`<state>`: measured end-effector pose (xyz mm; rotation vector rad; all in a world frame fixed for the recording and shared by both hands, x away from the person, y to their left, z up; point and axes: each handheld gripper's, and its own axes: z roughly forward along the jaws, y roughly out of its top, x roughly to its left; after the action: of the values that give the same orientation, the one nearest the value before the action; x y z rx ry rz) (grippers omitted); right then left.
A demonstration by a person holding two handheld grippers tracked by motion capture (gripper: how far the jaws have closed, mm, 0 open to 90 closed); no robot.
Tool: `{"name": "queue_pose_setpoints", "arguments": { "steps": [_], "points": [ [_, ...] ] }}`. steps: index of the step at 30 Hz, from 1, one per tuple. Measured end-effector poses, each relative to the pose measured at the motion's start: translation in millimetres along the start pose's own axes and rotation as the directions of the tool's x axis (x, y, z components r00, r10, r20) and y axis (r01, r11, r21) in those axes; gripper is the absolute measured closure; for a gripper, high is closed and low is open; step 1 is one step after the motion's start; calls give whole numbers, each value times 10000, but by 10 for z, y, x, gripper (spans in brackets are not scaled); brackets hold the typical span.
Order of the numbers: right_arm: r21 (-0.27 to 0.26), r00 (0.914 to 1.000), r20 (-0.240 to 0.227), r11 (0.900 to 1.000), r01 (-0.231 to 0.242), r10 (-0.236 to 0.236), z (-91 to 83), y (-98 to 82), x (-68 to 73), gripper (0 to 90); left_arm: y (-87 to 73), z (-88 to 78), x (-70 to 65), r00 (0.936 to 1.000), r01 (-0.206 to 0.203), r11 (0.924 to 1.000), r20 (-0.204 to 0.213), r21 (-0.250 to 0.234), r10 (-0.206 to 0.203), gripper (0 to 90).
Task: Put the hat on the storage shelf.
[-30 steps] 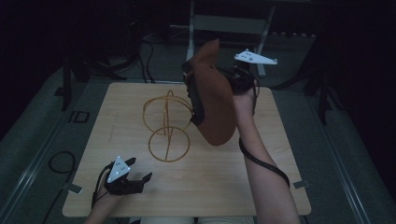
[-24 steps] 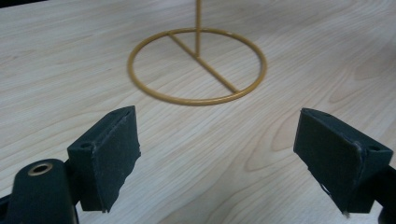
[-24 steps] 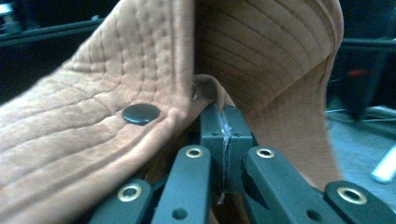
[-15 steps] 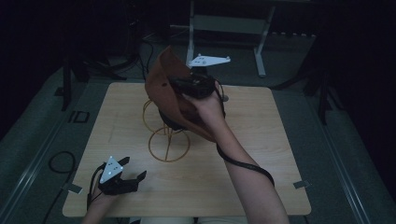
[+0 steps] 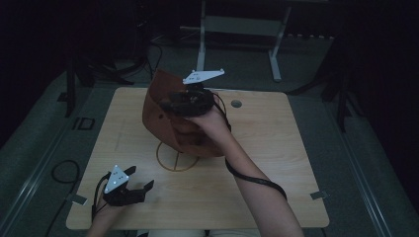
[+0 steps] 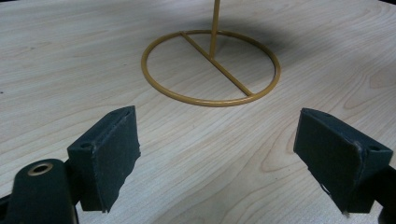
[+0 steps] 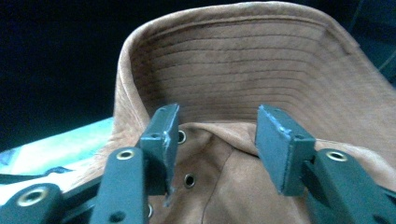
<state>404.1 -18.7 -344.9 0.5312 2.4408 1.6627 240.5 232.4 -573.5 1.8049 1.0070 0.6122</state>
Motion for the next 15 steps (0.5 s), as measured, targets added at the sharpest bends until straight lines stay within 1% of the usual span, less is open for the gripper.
{"name": "queue_pose_setpoints", "arguments": {
  "steps": [1,2,6,7,11,12,13,14,15],
  "points": [
    [-66,10000,41,10000,32,-31,-23,-5,-2,422,-1,3,-1,10000,-30,10000,5,36,30,149],
    [-33,9999,103,10000,-32,33,-45,-9,-9,394,-2,6,-3,10000,-22,10000,8,39,22,149],
    [-88,9995,259,9998,-165,167,-146,-56,-69,352,-2,14,-6,10000,11,10000,36,18,-11,149],
    [-127,9994,269,9997,-211,214,-174,-74,-89,327,-2,14,-7,10000,15,10000,33,19,-15,149],
    [-303,9986,437,9991,-281,294,-319,-168,-154,300,-5,19,-6,10000,25,10000,38,55,-26,149],
    [-363,9984,401,9986,-386,400,-358,-192,-174,294,-7,23,-6,10000,26,10000,45,74,-27,149],
    [-482,9986,360,9982,-367,384,-390,-217,-194,282,-8,27,-7,10000,36,10000,55,85,-36,149],
    [-512,9981,470,9980,-367,391,-412,-235,-205,277,-8,31,-8,10000,33,9999,38,98,-33,149],
    [-449,9979,474,9981,-423,445,-435,-252,-215,276,-7,32,-9,10000,37,9999,44,102,-37,149]
  ]
}}
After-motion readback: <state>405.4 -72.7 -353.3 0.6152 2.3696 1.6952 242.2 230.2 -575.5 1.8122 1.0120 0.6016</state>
